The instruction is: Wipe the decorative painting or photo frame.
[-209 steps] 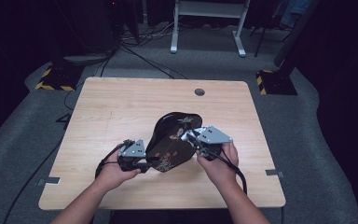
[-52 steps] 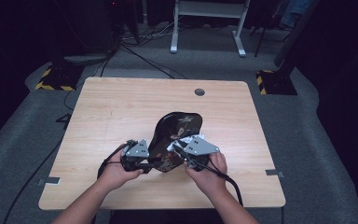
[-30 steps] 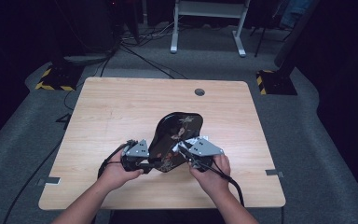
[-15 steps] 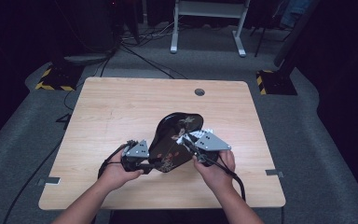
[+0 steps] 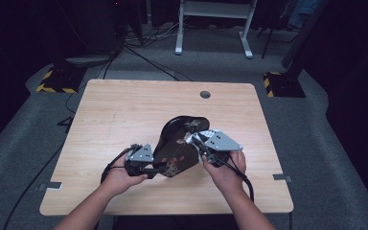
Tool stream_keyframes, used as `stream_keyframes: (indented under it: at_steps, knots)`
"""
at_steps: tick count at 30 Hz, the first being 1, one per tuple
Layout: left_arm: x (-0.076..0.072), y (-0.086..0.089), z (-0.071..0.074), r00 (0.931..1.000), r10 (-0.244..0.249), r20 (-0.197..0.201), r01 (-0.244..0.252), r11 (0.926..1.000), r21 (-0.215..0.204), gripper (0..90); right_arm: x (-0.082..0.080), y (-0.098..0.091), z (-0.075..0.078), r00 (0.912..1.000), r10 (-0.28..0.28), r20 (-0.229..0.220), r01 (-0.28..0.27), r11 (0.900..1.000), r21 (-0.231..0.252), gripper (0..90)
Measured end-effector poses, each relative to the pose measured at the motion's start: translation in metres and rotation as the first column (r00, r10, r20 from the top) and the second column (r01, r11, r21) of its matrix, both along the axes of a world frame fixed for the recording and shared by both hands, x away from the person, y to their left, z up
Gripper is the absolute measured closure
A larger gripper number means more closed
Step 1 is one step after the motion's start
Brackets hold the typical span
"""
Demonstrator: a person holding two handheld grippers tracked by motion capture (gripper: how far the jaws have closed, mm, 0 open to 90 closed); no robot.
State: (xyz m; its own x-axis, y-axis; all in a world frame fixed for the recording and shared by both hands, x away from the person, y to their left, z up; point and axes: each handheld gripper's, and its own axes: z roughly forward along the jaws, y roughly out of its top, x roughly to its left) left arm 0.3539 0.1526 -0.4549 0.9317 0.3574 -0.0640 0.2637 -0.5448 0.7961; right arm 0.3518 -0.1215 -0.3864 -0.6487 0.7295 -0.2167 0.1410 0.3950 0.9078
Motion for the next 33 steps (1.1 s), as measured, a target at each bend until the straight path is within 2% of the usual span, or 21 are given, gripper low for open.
stream_keyframes:
  at_steps: [3,9,11,14,20,22,24,31,33]
  knots:
    - [0.000,0.000,0.000,1.0000,0.000,-0.001,0.000,1.0000,0.002,73.5,0.001,-0.002,-0.001,1.0000,0.001,0.000,-0.001,0.9999,0.014,79.2]
    - [-0.001,-0.001,0.000,1.0000,0.002,0.000,-0.002,1.0000,0.004,73.2,-0.002,-0.002,-0.033,0.9974,0.001,-0.072,-0.002,0.9999,-0.010,79.3]
    - [-0.001,-0.001,0.000,1.0000,0.000,0.000,0.000,1.0000,0.004,73.2,-0.003,-0.002,-0.040,0.9963,0.000,-0.086,-0.001,0.9998,-0.020,79.3]
    - [0.000,-0.001,0.000,1.0000,0.001,-0.001,-0.001,1.0000,0.003,73.3,-0.003,-0.003,-0.038,0.9957,-0.002,-0.093,-0.001,0.9995,-0.031,79.3]
    - [-0.001,-0.001,0.000,1.0000,0.000,0.001,0.000,1.0000,0.005,73.3,0.002,-0.005,-0.004,0.9998,-0.016,-0.015,0.016,0.9999,0.002,79.2]
    - [-0.001,-0.001,0.000,1.0000,-0.001,0.002,0.001,1.0000,0.005,73.3,0.003,-0.005,0.001,0.9998,-0.018,-0.005,0.018,0.9998,0.008,79.2]
    - [-0.001,-0.001,0.000,1.0000,-0.001,0.002,0.001,1.0000,0.008,73.3,0.003,-0.005,-0.001,0.9999,-0.016,-0.005,0.016,0.9999,0.007,79.2]
    - [-0.001,-0.002,0.001,1.0000,-0.002,0.003,0.002,0.9999,0.011,73.1,0.000,-0.006,-0.035,0.9966,-0.013,-0.082,0.011,0.9995,-0.029,79.2]
    - [-0.001,-0.002,0.001,1.0000,-0.003,0.003,0.003,0.9999,0.012,73.2,-0.001,-0.006,-0.036,0.9957,-0.015,-0.091,0.012,0.9993,-0.035,79.2]
